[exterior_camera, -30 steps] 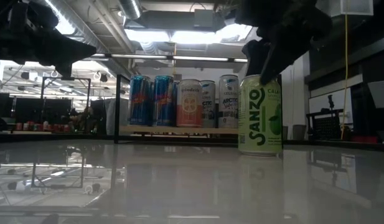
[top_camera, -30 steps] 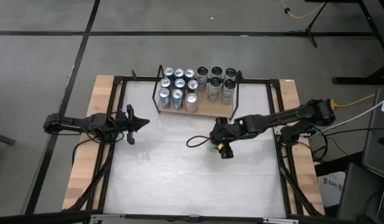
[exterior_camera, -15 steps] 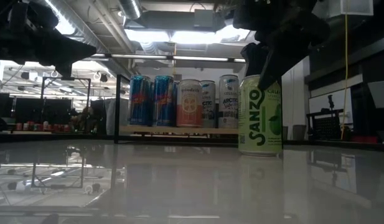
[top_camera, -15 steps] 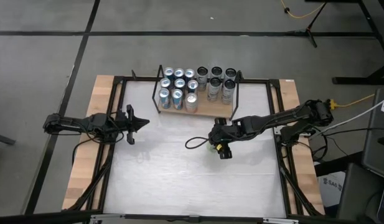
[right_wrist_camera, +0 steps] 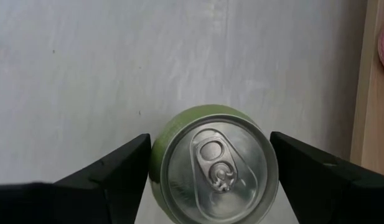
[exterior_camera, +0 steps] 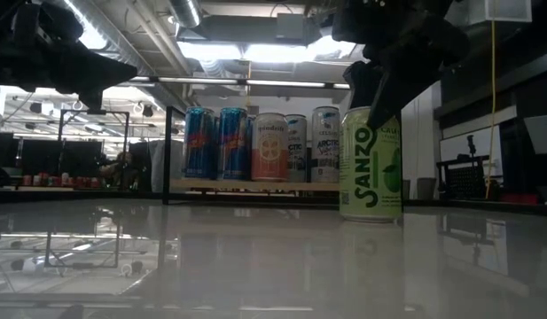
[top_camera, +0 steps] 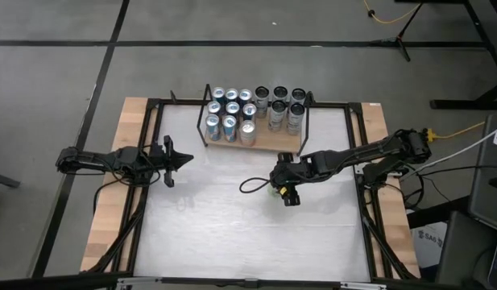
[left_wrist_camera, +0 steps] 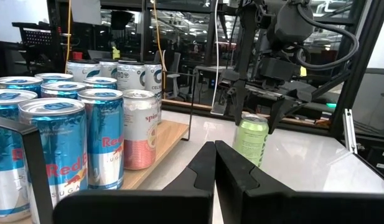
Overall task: Place canned beverage on shelf
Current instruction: Put the green soda can on the shelf
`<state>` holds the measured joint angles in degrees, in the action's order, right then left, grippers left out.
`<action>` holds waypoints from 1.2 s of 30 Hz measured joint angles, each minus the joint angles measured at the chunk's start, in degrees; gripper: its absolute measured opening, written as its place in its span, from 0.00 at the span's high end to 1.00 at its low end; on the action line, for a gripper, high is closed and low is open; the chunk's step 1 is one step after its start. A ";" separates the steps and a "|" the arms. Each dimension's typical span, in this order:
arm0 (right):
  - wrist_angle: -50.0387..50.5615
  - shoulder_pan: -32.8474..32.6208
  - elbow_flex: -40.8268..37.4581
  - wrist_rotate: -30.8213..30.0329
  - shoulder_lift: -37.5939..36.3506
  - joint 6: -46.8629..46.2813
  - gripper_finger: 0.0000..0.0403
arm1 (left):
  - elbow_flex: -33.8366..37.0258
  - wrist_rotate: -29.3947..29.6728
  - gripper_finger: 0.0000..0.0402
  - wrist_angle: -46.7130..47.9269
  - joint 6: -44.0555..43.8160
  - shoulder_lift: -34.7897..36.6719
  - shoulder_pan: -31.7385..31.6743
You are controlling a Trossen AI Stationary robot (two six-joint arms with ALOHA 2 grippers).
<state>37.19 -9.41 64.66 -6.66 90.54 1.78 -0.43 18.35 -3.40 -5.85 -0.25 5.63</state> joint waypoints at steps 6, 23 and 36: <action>0.12 0.00 -0.02 -0.23 0.06 -0.74 0.22 | 0.00 0.16 1.00 -0.02 0.29 0.00 0.00; -0.70 0.07 -0.15 0.04 0.09 -3.67 0.22 | 0.00 0.17 1.00 -0.02 1.90 0.00 0.00; -0.94 0.07 -0.15 0.17 0.09 -3.65 0.22 | 0.00 0.20 1.00 -0.02 1.90 0.00 0.00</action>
<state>36.25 -9.34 64.51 -6.48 90.63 -1.87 -0.43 18.55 -3.42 -3.95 -0.25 5.63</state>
